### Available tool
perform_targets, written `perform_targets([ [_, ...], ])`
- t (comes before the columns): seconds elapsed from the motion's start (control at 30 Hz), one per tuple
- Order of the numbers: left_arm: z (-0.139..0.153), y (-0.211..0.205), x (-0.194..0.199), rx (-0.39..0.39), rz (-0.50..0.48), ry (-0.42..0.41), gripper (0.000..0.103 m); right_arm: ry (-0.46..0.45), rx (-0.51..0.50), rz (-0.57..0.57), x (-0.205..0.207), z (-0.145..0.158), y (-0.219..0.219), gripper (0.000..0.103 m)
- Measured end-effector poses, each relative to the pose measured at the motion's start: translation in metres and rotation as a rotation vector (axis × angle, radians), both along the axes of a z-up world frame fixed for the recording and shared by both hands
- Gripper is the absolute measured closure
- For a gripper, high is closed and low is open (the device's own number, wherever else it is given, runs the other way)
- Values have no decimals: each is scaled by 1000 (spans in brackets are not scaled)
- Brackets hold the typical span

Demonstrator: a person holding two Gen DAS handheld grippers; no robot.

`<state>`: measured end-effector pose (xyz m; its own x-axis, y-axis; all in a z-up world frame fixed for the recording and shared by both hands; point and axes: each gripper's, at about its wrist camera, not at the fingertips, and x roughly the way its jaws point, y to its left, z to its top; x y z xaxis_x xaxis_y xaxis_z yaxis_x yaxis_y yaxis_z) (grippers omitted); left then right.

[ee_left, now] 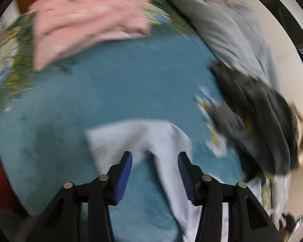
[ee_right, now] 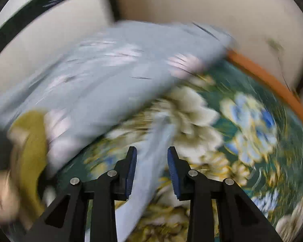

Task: Fold clothes

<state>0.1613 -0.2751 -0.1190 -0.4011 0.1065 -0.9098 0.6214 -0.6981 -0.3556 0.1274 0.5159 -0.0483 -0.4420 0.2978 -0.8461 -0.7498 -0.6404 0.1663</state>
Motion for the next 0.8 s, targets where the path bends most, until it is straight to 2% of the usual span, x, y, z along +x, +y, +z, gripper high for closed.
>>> perform_targets([
  [0.03, -3, -12, 3, 11, 41, -4, 50, 2, -57, 105, -4, -6, -28, 60],
  [0.07, -12, -19, 3, 44, 77, -6, 50, 5, -115, 210, -8, -13, -57, 50],
  [0.17, -36, -36, 10, 169, 171, -45, 50, 10, -288, 523, -19, -32, -142, 49],
  [0.23, -47, -44, 20, 203, 228, -97, 50, -33, -425, 652, -19, -56, -202, 49],
  [0.3, -65, -47, 22, 241, 262, -167, 50, -59, -507, 748, -18, -72, -252, 49],
  [0.4, -84, -46, 17, 267, 241, -231, 50, -104, -544, 792, -16, -85, -289, 49],
  [0.47, -90, -42, 9, 240, 214, -260, 50, -134, -569, 821, -15, -93, -314, 49],
  [0.6, -101, -38, 4, 227, 238, -291, 50, -194, -617, 878, -12, -110, -364, 49],
  [0.8, -106, -19, -10, 123, 195, -346, 52, -208, -622, 825, -12, -119, -372, 49],
])
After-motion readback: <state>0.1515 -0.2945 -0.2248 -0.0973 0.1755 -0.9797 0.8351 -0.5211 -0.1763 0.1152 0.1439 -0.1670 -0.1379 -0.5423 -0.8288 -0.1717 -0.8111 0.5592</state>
